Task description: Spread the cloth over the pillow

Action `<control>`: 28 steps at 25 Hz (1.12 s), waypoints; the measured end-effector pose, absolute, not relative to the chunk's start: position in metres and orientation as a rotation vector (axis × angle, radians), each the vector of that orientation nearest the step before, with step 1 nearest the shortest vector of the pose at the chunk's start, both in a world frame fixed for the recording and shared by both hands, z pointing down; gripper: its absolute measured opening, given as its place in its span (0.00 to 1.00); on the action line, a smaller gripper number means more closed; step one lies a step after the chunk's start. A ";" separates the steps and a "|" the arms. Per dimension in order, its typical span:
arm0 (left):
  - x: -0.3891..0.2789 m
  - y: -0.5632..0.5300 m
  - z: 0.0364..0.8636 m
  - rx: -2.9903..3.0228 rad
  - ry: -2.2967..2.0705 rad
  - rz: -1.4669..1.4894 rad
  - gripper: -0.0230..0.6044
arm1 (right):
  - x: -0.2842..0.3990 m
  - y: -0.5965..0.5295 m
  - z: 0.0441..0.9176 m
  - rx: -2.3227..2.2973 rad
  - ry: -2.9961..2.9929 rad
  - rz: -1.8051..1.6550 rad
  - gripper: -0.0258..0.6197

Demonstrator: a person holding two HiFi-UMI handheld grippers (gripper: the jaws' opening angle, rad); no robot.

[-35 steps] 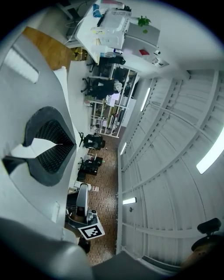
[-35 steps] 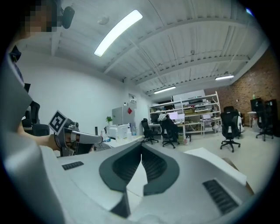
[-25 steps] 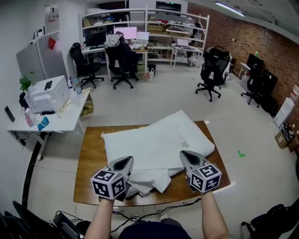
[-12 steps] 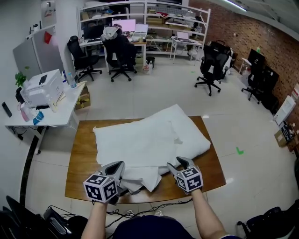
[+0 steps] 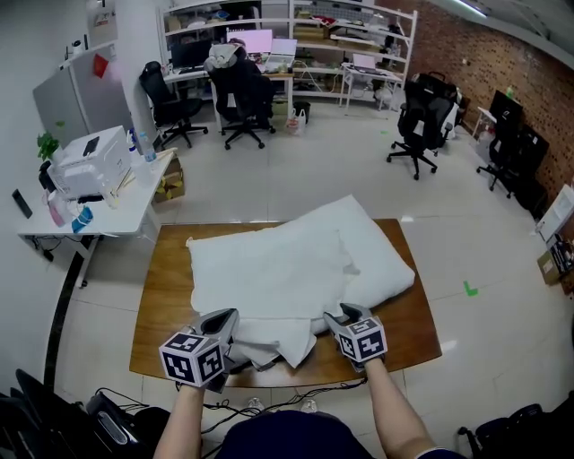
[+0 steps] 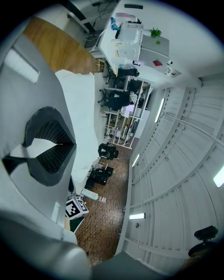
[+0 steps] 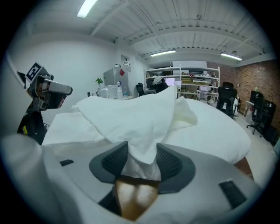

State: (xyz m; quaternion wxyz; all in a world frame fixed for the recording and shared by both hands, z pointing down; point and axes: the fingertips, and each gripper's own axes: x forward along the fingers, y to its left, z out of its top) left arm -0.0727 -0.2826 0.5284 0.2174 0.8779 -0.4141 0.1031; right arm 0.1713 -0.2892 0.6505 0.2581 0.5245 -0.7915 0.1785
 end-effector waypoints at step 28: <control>-0.187 -0.345 0.593 2.194 -1.422 0.417 0.28 | 0.185 -0.310 0.557 1.521 -2.083 0.192 0.08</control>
